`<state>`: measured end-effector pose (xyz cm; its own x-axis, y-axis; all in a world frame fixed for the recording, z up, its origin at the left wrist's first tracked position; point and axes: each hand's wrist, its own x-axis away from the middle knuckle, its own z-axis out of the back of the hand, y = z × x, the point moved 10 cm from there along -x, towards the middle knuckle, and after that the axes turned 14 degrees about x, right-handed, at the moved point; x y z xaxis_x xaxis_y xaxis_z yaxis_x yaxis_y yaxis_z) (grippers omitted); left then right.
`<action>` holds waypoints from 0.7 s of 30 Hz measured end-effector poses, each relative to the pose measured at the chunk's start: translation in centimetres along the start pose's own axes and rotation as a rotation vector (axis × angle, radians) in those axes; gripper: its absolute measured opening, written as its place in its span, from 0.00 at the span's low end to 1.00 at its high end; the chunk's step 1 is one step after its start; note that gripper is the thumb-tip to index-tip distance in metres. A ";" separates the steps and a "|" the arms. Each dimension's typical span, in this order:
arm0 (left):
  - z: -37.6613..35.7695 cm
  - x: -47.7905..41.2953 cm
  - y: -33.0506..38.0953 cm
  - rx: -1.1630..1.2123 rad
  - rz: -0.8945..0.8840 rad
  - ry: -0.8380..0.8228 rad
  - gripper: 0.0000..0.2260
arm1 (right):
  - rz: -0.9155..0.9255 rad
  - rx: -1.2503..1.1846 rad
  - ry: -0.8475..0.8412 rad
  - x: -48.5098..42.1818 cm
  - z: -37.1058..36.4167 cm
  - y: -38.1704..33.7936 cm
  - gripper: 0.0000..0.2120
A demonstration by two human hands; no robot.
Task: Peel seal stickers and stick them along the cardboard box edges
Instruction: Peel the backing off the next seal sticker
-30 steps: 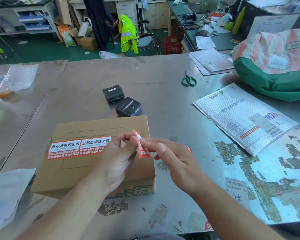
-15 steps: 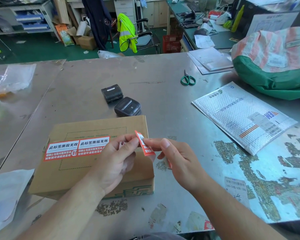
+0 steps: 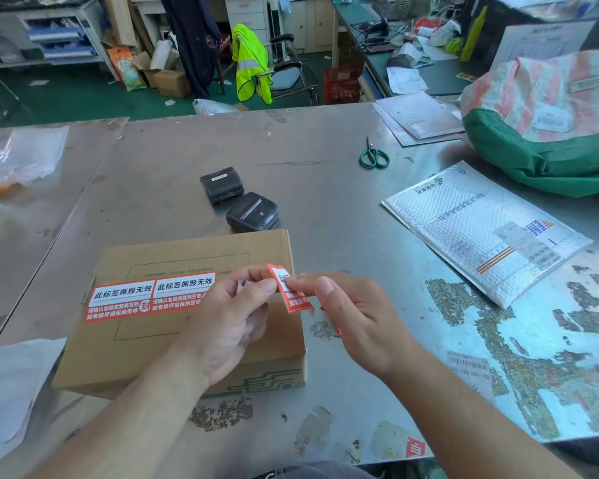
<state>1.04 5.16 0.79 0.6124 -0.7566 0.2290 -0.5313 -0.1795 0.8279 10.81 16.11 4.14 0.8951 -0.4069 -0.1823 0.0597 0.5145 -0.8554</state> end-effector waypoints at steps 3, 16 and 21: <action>0.0 -0.1 0.0 -0.018 -0.005 0.004 0.17 | 0.023 0.038 0.012 -0.1 0.1 -0.2 0.28; -0.8 0.0 0.6 -0.068 -0.034 0.007 0.13 | -0.051 0.047 -0.002 -0.1 0.5 -0.3 0.23; -1.4 -0.1 0.7 -0.031 -0.059 0.026 0.09 | -0.040 0.060 -0.037 -0.1 0.2 -0.8 0.30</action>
<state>1.40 5.94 2.08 0.6577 -0.7284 0.1920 -0.4754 -0.2037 0.8559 10.73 15.90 4.96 0.9072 -0.4003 -0.1297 0.1207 0.5429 -0.8310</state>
